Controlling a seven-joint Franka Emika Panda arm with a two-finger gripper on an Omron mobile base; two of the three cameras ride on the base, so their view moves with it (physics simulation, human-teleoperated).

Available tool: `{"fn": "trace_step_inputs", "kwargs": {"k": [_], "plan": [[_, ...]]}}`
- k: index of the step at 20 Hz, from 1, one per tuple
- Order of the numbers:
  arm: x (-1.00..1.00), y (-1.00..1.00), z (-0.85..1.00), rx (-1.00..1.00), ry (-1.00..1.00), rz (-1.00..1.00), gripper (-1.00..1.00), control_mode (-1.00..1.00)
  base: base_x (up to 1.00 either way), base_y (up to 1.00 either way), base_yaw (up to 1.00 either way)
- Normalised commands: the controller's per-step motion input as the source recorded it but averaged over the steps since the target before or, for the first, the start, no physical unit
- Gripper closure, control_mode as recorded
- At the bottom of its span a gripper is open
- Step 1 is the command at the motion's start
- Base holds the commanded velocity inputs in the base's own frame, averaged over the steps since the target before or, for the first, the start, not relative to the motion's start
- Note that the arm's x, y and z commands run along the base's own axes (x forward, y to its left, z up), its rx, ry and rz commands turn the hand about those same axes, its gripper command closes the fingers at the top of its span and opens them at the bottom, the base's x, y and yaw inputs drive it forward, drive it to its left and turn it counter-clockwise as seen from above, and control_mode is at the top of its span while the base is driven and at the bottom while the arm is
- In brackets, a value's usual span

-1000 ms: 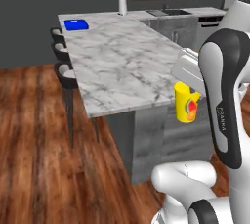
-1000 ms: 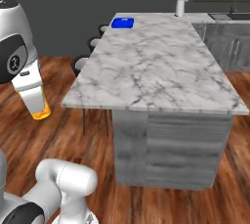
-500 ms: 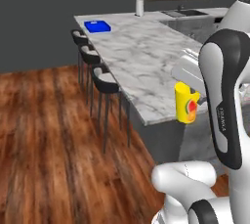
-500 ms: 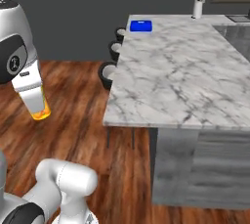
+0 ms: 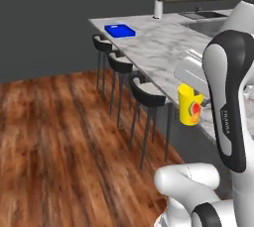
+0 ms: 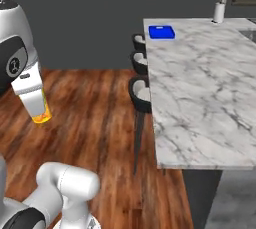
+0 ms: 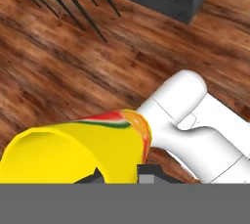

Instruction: There is a tray on the dining counter. Grab the cup, mug, and pitcher and place them on the tray. The pitcher may be placed next to the tray if it cannot fit the tray.

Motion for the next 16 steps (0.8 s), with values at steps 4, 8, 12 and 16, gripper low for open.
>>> {"fn": "trace_step_inputs", "kwargs": {"k": [4, 8, 12, 16], "plan": [[0.0, 0.0, 0.0, 0.0, 0.0, 0.0, 1.0, 1.0, 0.99, 1.0, -0.19], [0.0, 0.0, 0.0, 0.0, 0.0, 0.0, 1.0, 1.0, 0.92, 1.0, -0.27], [0.0, 0.0, 0.0, 0.0, 0.0, 0.0, 1.0, 1.0, 0.83, 1.0, -0.33], [0.0, 0.0, 0.0, 0.0, 0.0, 0.0, 1.0, 1.0, 0.74, 1.0, -0.38]]}}
